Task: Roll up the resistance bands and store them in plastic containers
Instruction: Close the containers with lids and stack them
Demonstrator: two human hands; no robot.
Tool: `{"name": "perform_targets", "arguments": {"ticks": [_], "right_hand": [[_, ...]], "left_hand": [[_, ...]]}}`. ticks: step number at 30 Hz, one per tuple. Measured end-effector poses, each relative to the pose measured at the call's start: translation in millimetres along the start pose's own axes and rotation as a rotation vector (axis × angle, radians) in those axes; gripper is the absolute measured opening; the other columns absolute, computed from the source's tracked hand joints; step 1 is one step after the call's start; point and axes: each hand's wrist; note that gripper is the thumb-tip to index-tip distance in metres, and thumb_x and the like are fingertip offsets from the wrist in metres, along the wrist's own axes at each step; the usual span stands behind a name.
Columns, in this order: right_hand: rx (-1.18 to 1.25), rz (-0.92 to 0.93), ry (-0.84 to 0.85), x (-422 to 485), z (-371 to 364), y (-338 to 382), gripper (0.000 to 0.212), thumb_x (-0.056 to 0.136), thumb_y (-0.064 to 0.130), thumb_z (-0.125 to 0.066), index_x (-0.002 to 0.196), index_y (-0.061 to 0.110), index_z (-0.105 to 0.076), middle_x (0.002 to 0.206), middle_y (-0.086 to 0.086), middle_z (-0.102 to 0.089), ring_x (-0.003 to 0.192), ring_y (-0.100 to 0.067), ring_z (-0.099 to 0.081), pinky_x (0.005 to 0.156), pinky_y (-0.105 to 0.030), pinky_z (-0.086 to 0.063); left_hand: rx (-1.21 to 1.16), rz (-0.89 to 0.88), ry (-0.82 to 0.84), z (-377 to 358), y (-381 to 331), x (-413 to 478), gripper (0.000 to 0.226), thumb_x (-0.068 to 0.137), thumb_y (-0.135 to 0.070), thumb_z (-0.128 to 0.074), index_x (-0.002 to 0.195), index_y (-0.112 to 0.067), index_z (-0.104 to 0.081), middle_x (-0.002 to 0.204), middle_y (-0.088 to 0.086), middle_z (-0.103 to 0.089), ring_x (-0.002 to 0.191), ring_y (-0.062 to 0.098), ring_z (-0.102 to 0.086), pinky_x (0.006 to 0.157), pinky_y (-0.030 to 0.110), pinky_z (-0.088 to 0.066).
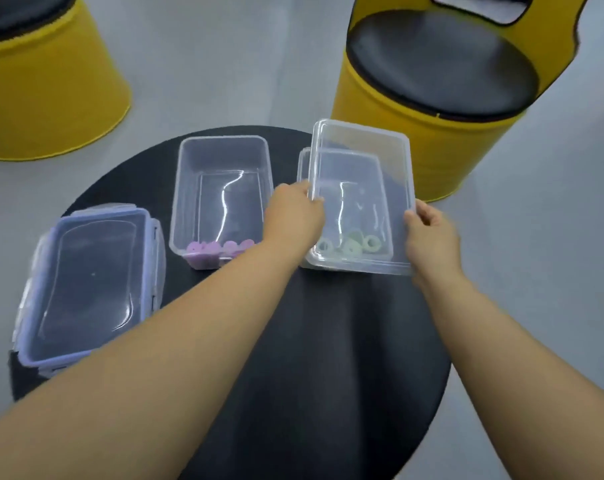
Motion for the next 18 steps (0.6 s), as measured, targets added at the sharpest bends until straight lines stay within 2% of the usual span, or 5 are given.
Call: {"name": "perform_targets", "arguments": {"ticks": [3,6,11,14,18], "right_hand": [[-0.016,-0.042,0.006,28,-5,-6,0.020,0.086,0.013,-0.044,0.095,0.000,-0.057,0.106,-0.024,-0.060,0.074,-0.024,-0.059,0.090,-0.057,-0.045],[-0.040,-0.091,0.028,42,-12,-2,0.019,0.088,0.012,-0.045,0.094,0.002,-0.060,0.107,-0.024,-0.061,0.101,-0.042,-0.054,0.088,-0.055,-0.046],[-0.136,-0.143,0.061,58,-21,-3,0.022,0.083,0.017,-0.045,0.089,0.001,-0.059,0.099,-0.026,-0.061,0.098,-0.046,-0.053,0.076,-0.062,-0.049],[-0.180,-0.162,0.068,62,-20,3,0.026,0.087,0.014,-0.047,0.093,-0.007,-0.060,0.102,-0.029,-0.059,0.101,-0.046,-0.053,0.080,-0.060,-0.048],[-0.222,-0.219,0.085,65,-18,4,0.023,0.091,0.013,-0.048,0.094,0.000,-0.067,0.103,-0.024,-0.065,0.100,-0.040,-0.057,0.086,-0.051,-0.050]], "left_hand": [[0.035,0.075,0.012,-22,0,27,0.026,0.091,-0.007,-0.043,0.064,-0.009,-0.041,0.076,0.003,-0.028,0.051,0.015,-0.027,0.042,0.023,-0.020],[0.049,0.142,-0.019,-28,5,43,0.039,0.090,-0.006,-0.042,0.058,-0.020,-0.025,0.076,0.004,-0.031,0.051,0.016,-0.027,0.046,0.022,-0.024],[0.130,0.174,-0.007,-29,7,52,0.040,0.090,-0.003,-0.040,0.057,-0.015,-0.020,0.066,-0.001,-0.018,0.049,0.015,-0.019,0.045,0.026,-0.014],[0.159,0.166,-0.014,-30,10,54,0.041,0.088,-0.001,-0.041,0.056,-0.015,-0.019,0.065,-0.001,-0.016,0.050,0.013,-0.017,0.044,0.024,-0.014],[0.186,0.196,-0.002,-30,10,56,0.042,0.088,0.001,-0.041,0.056,-0.014,-0.021,0.067,-0.002,-0.016,0.050,0.012,-0.016,0.039,0.020,-0.015]]}}
Point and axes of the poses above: each hand's wrist, its own x-axis towards the middle knuckle, its own z-axis out of the back of the hand, y = z × x
